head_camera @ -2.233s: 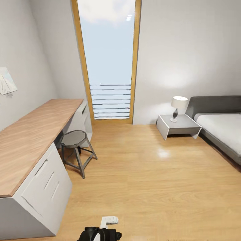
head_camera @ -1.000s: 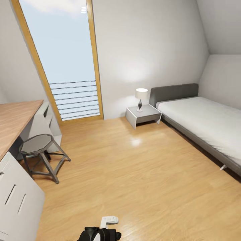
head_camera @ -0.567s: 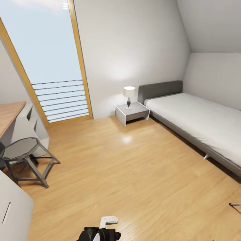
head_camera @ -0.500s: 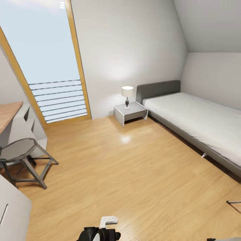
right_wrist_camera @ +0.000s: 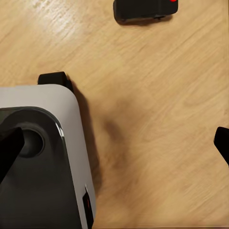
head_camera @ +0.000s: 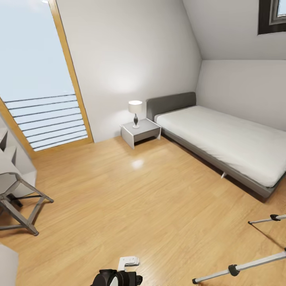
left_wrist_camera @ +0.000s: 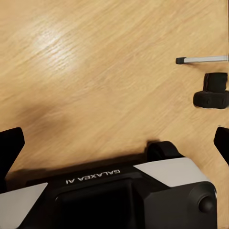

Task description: Attach the digital camera to the camera tripod in the bedroom.

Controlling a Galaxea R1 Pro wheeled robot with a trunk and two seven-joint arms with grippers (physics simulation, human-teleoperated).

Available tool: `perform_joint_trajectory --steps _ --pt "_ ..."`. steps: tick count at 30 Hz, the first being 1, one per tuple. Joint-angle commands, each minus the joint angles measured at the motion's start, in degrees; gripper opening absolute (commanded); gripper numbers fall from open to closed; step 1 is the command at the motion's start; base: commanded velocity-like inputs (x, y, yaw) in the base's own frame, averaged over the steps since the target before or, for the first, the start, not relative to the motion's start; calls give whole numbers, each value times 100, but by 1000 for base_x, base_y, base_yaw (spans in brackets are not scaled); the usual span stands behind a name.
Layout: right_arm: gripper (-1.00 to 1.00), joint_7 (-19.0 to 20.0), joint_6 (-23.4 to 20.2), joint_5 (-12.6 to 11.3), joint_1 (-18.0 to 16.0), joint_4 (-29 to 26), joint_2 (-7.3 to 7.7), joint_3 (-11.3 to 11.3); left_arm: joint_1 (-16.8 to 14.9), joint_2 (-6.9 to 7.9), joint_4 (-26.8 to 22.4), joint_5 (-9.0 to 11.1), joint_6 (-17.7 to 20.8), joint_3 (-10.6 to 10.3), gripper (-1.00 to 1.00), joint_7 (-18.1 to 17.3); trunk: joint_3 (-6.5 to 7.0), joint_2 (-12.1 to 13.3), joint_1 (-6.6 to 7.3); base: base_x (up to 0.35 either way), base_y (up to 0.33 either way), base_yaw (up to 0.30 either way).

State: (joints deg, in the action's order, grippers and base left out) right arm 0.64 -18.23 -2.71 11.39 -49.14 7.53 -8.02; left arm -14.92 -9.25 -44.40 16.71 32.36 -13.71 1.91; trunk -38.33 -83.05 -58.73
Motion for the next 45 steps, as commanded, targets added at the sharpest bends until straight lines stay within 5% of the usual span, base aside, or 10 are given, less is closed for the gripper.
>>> perform_joint_trajectory --steps 1,22,31,35,42,45 --pt "100 7 -32 -28 4 -16 0 -6 -2 1 -7 38 25 -9 100 20 -9 -3 0 0 0 -254" --pt "100 12 -31 -28 4 -16 6 -11 -2 -7 -7 44 109 -13 100 8 -109 -3 0 0 0 -254" --pt "100 29 -34 -54 4 -48 11 -43 -10 28 -67 32 1078 42 100 -7 -224 -163 -88 0 0 -254" --pt "100 46 -37 -76 -4 -86 13 -79 -11 28 -72 33 1130 39 100 -9 -315 -324 -176 0 0 -254" --pt "100 88 -215 -119 -80 -596 96 -438 -12 -4 -87 39 1193 5 100 -27 -476 -604 -330 0 0 -252" --pt "100 91 -643 -124 -103 -1015 120 -663 -12 -19 -94 41 1246 -14 100 -30 -546 -725 -396 0 0 -244"
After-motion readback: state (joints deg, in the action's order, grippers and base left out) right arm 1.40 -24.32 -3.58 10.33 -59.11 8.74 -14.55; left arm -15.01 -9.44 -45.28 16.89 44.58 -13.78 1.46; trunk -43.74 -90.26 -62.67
